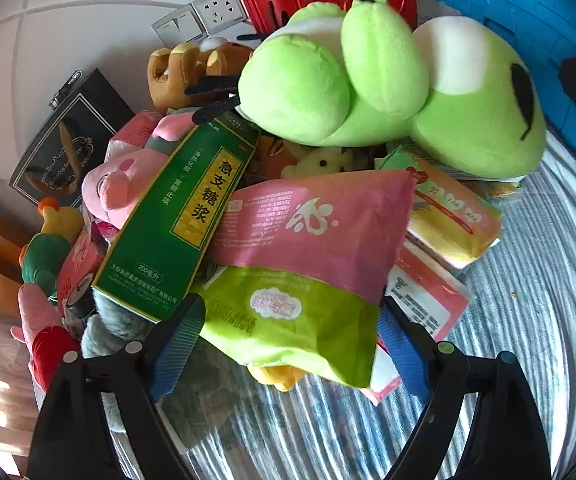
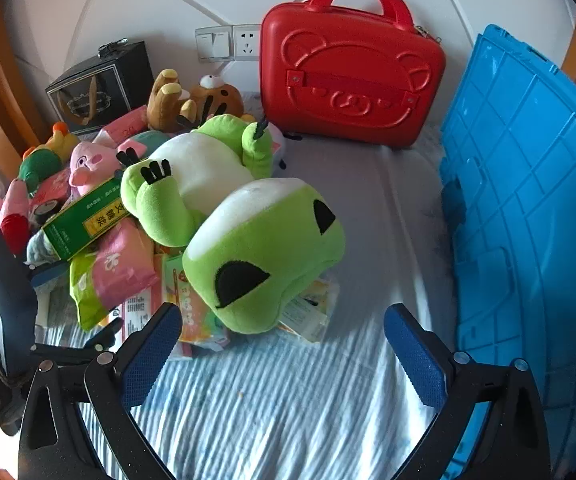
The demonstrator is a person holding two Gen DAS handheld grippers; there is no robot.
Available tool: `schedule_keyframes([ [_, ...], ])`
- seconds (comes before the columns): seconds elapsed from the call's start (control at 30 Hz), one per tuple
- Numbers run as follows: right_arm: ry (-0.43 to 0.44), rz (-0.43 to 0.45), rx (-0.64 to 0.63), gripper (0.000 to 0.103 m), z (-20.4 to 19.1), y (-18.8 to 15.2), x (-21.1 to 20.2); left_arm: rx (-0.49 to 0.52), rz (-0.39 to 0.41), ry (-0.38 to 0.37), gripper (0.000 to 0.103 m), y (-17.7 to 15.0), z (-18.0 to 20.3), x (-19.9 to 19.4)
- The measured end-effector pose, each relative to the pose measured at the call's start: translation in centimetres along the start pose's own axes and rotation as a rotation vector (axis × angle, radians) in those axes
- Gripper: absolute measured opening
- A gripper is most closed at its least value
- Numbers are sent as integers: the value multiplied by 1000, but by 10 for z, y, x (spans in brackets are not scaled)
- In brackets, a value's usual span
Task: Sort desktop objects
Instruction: 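Grasp the green frog plush with the right tool while the left grasps the pink snack bag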
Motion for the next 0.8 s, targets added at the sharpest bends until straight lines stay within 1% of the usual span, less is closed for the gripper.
schedule_keyframes([
  [0.07,11,-9,-12,102,-7,6,14,-12,4,9,87,3,-7,7],
  [0.17,30,-30,-22,102,-19,13,35,-25,28,-18,87,9,-11,12],
  [0.23,28,-42,-33,103,-26,16,48,-22,43,-47,74,13,-12,14],
  [0.27,39,-48,-35,103,-29,15,52,-26,49,-76,64,14,-11,14],
  [0.3,45,-59,-38,103,-33,15,57,-24,55,-79,55,15,-10,13],
  [0.4,46,-62,-33,103,-37,17,66,-19,67,-86,35,15,-12,8],
  [0.5,62,-73,16,103,-35,20,72,-19,93,-100,28,15,-13,-4],
  [0.57,64,-83,16,102,-36,20,73,-10,112,-104,25,13,-10,-14],
  [0.63,64,-72,14,78,-34,23,68,-10,138,-109,24,13,-7,-25],
  [0.73,71,-64,26,64,-31,24,59,-12,170,-116,22,12,-5,-40],
  [0.8,71,-52,21,61,-30,23,51,-14,184,-120,22,12,-4,-46],
])
Point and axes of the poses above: each gripper's, at about its wrist camera, not at the fingertips, and x roughly the way its jaws point, z to its right, y to its top, the point moved 10 cm from there along x, roughly the way its jaws point, and after that the axes turned 15 degrees about -y, right-handed, at the moved point
